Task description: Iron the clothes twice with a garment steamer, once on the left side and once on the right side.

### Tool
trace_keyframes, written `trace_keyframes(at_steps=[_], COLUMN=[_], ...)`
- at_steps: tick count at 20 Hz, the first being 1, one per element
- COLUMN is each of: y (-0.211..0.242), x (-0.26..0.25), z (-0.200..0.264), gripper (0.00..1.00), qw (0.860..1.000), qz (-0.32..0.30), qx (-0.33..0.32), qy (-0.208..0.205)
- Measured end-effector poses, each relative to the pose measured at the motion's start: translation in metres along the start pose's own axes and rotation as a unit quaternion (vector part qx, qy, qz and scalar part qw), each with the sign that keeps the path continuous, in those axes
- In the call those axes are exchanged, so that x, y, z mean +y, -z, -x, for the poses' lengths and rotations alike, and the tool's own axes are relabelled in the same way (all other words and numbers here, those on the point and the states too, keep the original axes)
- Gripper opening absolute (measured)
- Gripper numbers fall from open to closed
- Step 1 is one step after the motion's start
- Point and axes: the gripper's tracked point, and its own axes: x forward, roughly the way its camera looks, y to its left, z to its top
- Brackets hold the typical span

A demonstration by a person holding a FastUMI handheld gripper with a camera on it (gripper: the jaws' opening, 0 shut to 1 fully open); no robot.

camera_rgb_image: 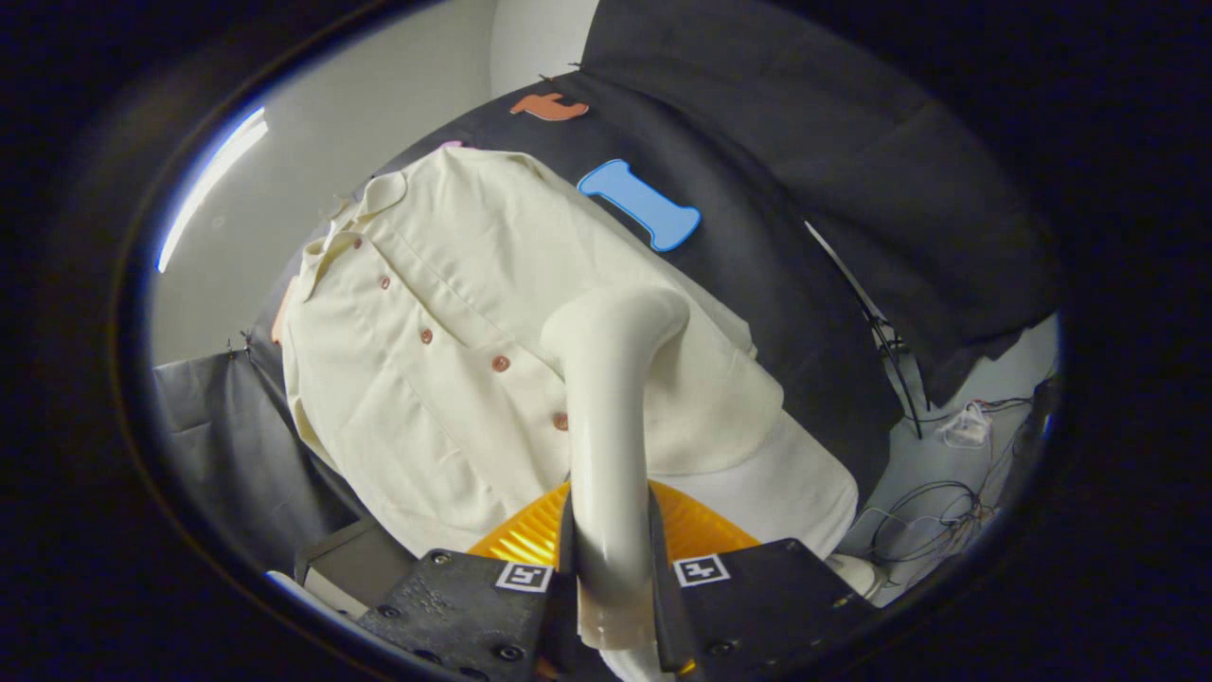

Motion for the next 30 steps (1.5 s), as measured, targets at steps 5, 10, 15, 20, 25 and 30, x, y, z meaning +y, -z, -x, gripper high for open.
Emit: trace_keyframes(at_steps=[5, 10, 15, 20, 25, 30], y=[0.015, 0.023, 0.036, 0.056, 0.097, 0.137], x=[0.006, 0.047, 0.135, 0.255, 0.364, 0.428], z=[0.031, 0.082, 0.141, 0.196, 0.263, 0.304], gripper=[0.32, 0.32, 0.32, 0.32, 0.32, 0.32], qw=[1.000, 1.000, 0.999, 0.992, 0.977, 0.961], qz=[-0.017, -0.015, -0.005, 0.080, 0.155, 0.231], qx=[0.010, 0.012, 0.016, 0.016, 0.003, -0.014], qy=[0.020, 0.009, -0.036, -0.094, -0.144, -0.154])
